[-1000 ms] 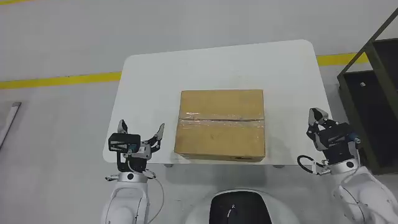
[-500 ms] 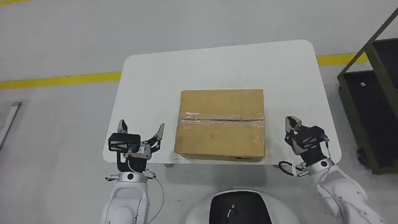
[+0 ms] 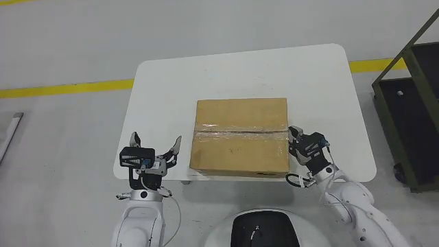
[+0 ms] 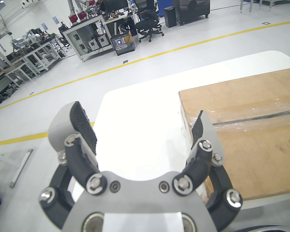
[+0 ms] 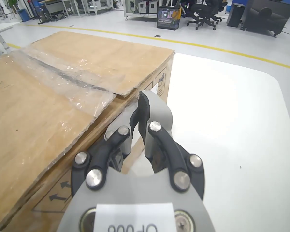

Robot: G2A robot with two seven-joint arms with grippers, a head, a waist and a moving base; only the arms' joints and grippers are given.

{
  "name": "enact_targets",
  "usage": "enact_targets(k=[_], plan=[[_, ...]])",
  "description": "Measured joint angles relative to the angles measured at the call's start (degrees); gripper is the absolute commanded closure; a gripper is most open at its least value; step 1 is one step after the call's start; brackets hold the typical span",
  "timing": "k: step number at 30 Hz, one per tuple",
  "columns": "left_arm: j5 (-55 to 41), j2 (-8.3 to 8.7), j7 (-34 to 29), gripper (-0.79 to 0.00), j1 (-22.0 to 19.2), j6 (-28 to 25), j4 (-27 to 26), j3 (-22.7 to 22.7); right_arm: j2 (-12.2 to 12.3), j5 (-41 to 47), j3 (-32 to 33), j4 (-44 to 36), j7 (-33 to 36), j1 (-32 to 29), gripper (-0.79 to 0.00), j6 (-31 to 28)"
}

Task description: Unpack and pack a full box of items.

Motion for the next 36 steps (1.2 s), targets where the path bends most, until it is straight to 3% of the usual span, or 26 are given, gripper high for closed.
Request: enact_targets(k=[10, 14, 18, 26, 31, 36], plan=[[0.00, 0.00, 0.00, -0.785, 0.00, 0.00, 0.00, 0.00, -0.70, 1.18, -3.32, 3.21, -0.30, 4.31, 0.000, -0.59], [-0.27, -0.02, 0.25, -0.785, -0.24, -0.33, 0.02, 0.02, -0.52, 1.06, -2.31, 2.10, -0.74, 3.17, 0.000, -0.04], [-1.32, -0.05, 1.06, -0.785, -2.09, -3.87, -0.01, 1.14, 0.17, -1.08, 0.88, -0.58, -1.06, 0.84, 0.000, -0.05], [-3.56, -0.72, 0.50, -0.785, -9.74, -12.12, 1.34, 10.79, 1.42, -2.07, 9.18, -7.31, -0.68, -5.20, 0.000, 0.67], [-4.12, -1.60, -0.80, -0.785, -13.81, -12.06, 3.05, 17.88, 1.92, -2.46, 13.52, -10.58, 0.00, -9.05, 0.000, 1.46], [-4.19, -1.66, -0.89, -0.785, -14.01, -11.95, 3.25, 18.38, 2.20, -2.47, 16.66, -13.33, 0.02, -12.09, 0.000, 2.23]])
